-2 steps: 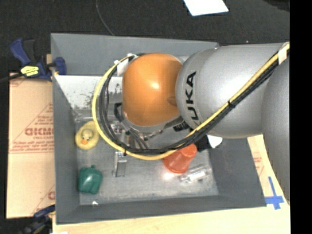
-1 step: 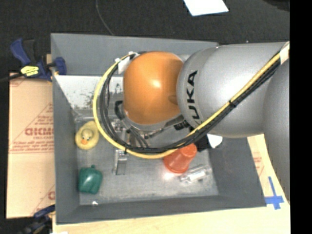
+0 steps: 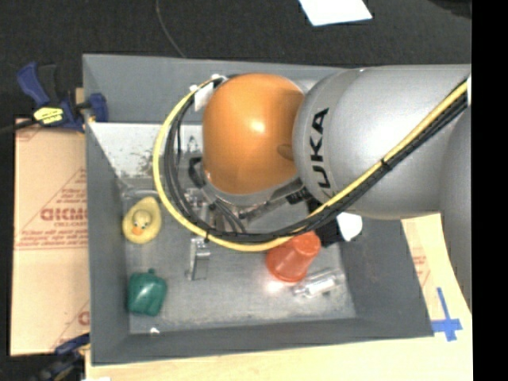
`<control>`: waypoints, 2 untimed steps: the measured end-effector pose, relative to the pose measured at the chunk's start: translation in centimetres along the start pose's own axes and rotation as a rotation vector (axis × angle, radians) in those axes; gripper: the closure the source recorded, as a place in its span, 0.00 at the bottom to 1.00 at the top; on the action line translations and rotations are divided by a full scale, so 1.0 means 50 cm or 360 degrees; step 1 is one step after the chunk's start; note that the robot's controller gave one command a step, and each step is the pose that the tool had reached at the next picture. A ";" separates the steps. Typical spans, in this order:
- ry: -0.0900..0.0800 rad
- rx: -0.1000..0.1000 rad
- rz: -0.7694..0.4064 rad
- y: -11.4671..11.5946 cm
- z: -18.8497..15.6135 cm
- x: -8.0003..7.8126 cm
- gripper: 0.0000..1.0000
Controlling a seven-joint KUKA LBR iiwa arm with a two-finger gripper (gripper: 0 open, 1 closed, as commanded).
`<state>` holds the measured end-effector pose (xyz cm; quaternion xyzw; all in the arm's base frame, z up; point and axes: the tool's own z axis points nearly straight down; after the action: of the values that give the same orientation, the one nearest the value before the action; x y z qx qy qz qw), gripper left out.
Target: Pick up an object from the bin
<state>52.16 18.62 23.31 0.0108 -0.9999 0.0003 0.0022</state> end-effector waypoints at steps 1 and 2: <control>-0.0031 -0.0006 -0.0125 0.004 -0.006 -0.009 0.00; -0.0032 -0.0003 -0.0554 0.036 -0.033 -0.035 1.00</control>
Offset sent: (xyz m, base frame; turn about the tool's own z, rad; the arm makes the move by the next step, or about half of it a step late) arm 0.0157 0.0184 0.0148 -0.3455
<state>53.88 20.45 24.95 0.1837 -0.9830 -0.0012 -0.0080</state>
